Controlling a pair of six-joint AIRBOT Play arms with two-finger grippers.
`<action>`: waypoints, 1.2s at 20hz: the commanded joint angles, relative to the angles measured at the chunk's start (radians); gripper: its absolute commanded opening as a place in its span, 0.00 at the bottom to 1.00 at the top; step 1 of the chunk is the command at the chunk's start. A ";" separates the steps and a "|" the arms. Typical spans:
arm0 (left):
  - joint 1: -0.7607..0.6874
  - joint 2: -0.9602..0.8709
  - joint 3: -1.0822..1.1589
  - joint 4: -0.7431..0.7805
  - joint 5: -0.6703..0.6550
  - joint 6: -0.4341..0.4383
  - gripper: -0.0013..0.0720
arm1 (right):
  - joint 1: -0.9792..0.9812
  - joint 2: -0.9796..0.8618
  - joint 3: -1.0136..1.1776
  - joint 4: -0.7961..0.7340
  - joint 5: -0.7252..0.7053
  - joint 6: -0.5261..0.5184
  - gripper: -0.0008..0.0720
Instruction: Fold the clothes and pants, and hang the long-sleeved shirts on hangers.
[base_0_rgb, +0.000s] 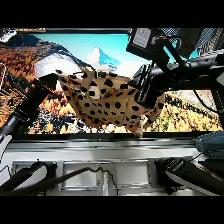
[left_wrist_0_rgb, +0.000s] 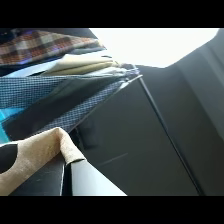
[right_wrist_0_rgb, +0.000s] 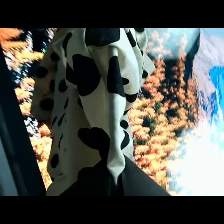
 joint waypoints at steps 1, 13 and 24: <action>0.016 0.046 0.001 -0.004 -0.022 0.001 0.03 | 0.000 -0.020 -0.001 -0.063 0.008 0.019 0.04; 0.193 0.245 0.001 -0.114 -0.025 0.005 0.03 | 0.000 -0.021 -0.086 -0.174 0.022 0.072 0.04; 0.153 0.295 0.000 0.273 -0.209 -0.015 0.03 | -0.193 0.036 -0.059 -0.201 -0.266 0.199 0.04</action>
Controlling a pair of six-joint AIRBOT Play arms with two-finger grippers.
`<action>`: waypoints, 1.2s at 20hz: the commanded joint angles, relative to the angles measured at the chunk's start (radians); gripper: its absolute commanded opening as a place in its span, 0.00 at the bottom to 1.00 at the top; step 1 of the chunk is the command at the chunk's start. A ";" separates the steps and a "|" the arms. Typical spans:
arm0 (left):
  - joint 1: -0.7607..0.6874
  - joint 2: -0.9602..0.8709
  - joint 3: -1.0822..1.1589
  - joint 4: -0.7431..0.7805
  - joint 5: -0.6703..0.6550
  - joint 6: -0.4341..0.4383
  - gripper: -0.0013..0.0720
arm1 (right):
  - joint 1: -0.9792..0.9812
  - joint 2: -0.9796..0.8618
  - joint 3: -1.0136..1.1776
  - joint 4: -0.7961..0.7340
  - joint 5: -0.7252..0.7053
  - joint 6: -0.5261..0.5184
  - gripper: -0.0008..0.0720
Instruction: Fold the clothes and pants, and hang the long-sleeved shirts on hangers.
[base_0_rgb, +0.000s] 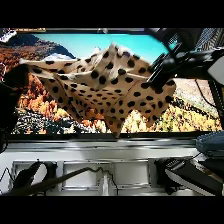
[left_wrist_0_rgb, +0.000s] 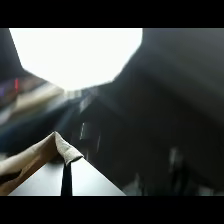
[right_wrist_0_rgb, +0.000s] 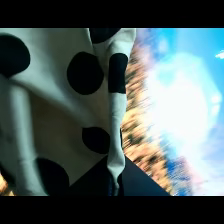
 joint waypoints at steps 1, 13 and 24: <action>-0.072 0.004 0.000 0.262 -0.083 -0.008 0.03 | -0.055 0.025 0.026 0.016 -0.161 0.037 0.04; -0.592 0.000 0.000 0.505 0.382 0.000 0.75 | -0.055 0.033 0.105 0.078 -0.226 0.036 0.04; -0.604 0.001 0.043 0.621 0.426 -0.110 0.69 | -0.442 0.050 0.106 -0.097 -0.426 0.496 0.04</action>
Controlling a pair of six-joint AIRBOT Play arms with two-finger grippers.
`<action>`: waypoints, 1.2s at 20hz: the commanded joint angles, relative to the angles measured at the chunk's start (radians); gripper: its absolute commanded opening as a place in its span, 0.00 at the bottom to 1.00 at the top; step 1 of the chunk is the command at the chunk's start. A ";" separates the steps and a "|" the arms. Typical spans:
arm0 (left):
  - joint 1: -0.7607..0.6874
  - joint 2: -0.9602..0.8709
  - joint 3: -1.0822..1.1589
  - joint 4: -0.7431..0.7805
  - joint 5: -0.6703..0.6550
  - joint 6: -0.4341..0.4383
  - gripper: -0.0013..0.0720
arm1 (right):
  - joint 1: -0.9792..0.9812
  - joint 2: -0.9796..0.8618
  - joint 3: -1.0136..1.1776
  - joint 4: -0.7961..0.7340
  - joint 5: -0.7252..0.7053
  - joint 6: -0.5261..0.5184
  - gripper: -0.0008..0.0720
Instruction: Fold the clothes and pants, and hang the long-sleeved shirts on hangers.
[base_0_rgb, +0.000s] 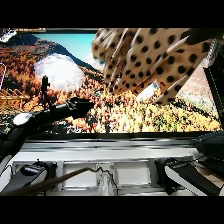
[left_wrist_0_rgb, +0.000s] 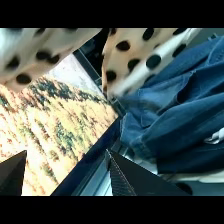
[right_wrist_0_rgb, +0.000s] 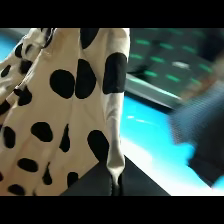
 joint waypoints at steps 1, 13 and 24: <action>-0.002 0.001 0.062 0.156 0.050 -0.063 0.69 | -0.200 0.020 0.001 -0.033 -0.090 0.209 0.04; -0.002 0.001 0.517 1.269 0.275 -0.314 0.46 | -0.535 0.095 0.005 -0.066 -0.121 0.372 0.04; -0.100 0.000 0.526 1.291 0.320 -0.186 0.46 | -0.926 0.102 0.108 -0.142 -0.091 0.528 0.04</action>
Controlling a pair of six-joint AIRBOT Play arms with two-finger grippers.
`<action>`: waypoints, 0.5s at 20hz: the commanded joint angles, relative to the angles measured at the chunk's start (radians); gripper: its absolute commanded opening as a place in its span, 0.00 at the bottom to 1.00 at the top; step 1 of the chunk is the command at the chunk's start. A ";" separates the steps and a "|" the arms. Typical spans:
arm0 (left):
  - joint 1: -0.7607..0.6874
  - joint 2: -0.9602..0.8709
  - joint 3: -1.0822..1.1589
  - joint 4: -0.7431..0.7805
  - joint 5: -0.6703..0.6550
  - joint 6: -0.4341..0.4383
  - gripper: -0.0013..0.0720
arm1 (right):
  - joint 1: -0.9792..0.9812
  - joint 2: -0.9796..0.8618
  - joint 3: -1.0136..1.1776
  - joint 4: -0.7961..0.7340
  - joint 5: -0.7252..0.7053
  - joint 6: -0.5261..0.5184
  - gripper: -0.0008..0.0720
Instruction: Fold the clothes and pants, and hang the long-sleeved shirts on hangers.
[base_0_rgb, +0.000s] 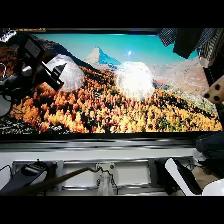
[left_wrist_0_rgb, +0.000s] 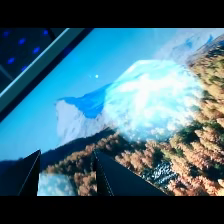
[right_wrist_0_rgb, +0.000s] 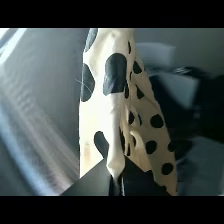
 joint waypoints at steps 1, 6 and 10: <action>-0.040 0.000 0.002 0.016 0.007 0.008 0.46 | -0.143 0.000 0.015 -0.016 0.023 0.081 0.04; -0.054 0.000 0.002 0.016 0.006 0.008 0.46 | -0.319 -0.010 0.015 -0.014 0.019 0.154 0.04; -0.054 0.000 0.002 0.016 0.007 0.008 0.46 | -0.397 -0.030 0.015 -0.011 0.018 0.154 0.04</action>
